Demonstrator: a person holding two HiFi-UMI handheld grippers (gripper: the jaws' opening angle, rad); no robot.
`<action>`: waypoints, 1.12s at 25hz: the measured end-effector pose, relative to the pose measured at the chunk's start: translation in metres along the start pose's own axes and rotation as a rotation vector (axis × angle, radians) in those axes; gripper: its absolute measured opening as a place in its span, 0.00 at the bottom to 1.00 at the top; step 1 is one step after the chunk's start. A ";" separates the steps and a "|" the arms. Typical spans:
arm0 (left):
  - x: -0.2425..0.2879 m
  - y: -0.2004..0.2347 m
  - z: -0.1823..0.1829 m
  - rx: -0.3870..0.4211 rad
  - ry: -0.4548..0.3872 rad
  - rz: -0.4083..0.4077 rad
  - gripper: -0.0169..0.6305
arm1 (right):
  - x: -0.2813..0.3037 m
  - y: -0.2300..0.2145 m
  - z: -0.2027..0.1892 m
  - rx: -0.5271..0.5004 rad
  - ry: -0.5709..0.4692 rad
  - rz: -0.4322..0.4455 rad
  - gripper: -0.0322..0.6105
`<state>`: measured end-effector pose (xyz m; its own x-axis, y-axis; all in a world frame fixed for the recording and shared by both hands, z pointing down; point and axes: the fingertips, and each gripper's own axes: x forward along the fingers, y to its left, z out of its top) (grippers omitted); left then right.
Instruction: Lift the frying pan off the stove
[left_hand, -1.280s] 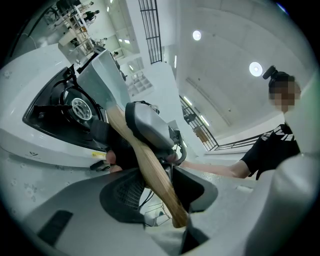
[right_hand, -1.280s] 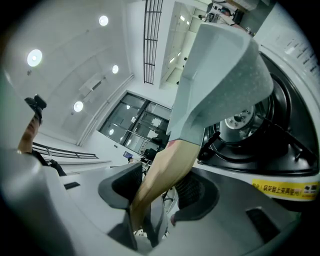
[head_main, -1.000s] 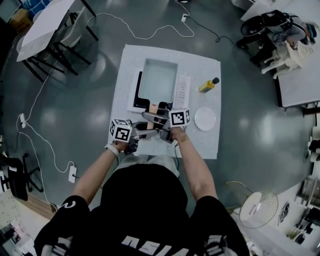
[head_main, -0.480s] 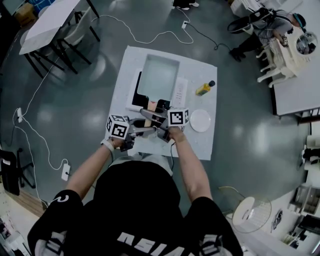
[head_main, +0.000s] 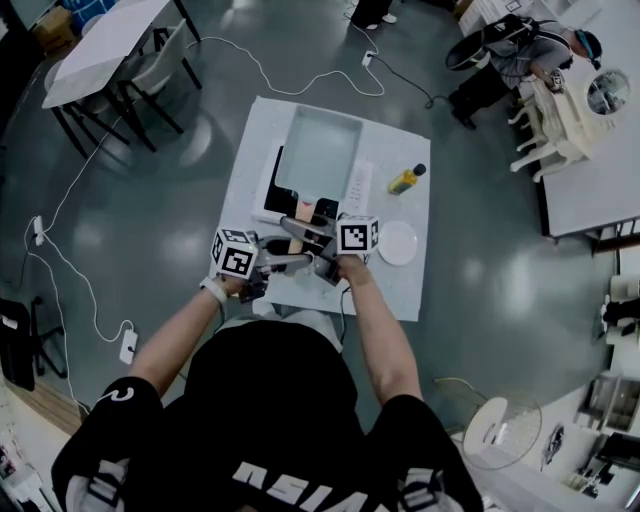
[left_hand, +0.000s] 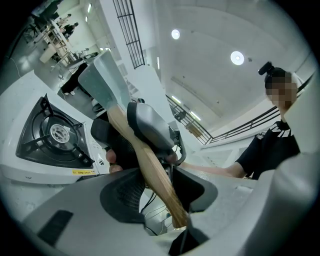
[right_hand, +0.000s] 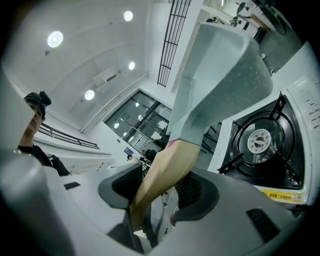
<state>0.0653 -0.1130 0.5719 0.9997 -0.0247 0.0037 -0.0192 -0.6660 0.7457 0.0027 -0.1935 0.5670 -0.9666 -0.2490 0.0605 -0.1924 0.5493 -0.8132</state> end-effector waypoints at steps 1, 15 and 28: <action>0.000 -0.001 0.000 0.006 0.001 -0.003 0.29 | 0.000 0.000 0.000 -0.002 -0.002 -0.003 0.35; 0.001 -0.012 0.000 0.016 0.013 -0.016 0.29 | -0.005 0.008 -0.001 -0.003 -0.012 -0.024 0.35; 0.000 -0.014 -0.001 0.033 0.022 -0.020 0.29 | -0.003 0.015 -0.001 -0.001 -0.018 -0.002 0.35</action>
<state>0.0654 -0.1027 0.5620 1.0000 0.0051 0.0035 0.0010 -0.6903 0.7235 0.0024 -0.1835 0.5554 -0.9629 -0.2649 0.0519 -0.1950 0.5498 -0.8122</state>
